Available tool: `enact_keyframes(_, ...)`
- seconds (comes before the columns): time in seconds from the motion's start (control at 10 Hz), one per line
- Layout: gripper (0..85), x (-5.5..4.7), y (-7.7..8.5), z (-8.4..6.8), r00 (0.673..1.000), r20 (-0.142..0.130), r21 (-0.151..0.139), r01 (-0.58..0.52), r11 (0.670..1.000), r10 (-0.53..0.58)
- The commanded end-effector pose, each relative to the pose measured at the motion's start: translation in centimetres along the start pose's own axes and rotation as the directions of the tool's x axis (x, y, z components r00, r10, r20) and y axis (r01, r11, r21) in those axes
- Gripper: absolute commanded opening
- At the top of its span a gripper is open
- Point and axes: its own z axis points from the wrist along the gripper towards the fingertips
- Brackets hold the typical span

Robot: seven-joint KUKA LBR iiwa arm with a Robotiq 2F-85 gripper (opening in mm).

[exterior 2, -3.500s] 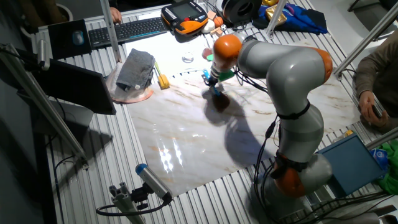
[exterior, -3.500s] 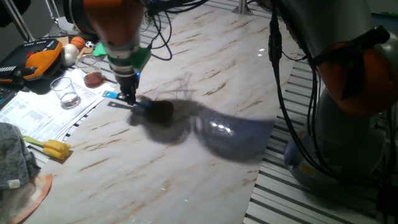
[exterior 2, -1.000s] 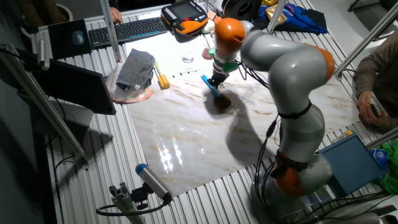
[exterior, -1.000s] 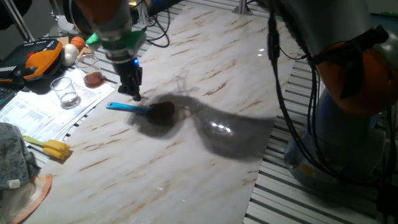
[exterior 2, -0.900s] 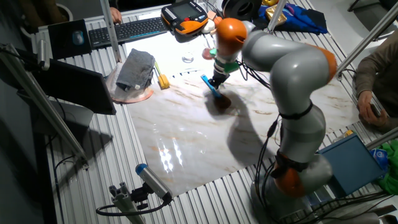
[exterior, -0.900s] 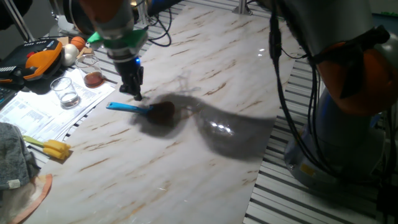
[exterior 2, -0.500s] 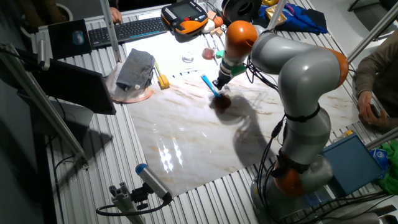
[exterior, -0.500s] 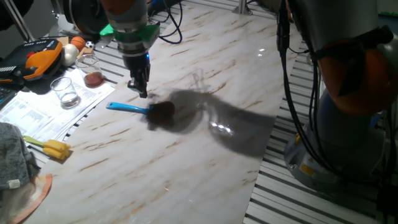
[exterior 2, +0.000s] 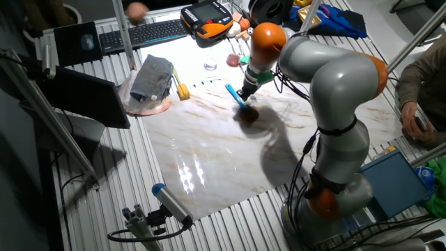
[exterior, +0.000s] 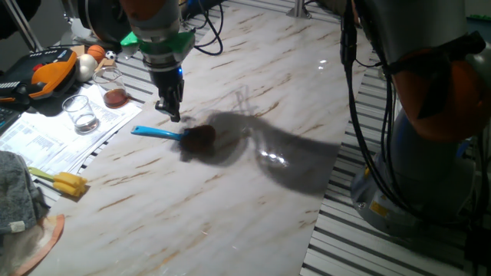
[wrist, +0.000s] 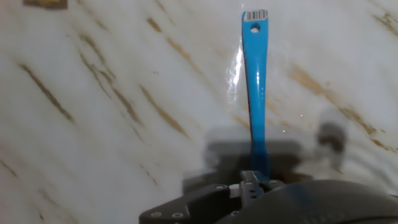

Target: Scrub the table with a brush

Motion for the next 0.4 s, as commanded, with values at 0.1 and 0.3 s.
enact_keyframes(0.1, 0.0, -0.39, 0.49, 0.32, 1.000, 0.008, 0.012, -0.011, 1.000, 0.011)
enact_keyframes(0.3, 0.0, -0.62, 0.50, 0.39, 1.000, 0.000, -0.002, -0.014, 1.000, 0.014)
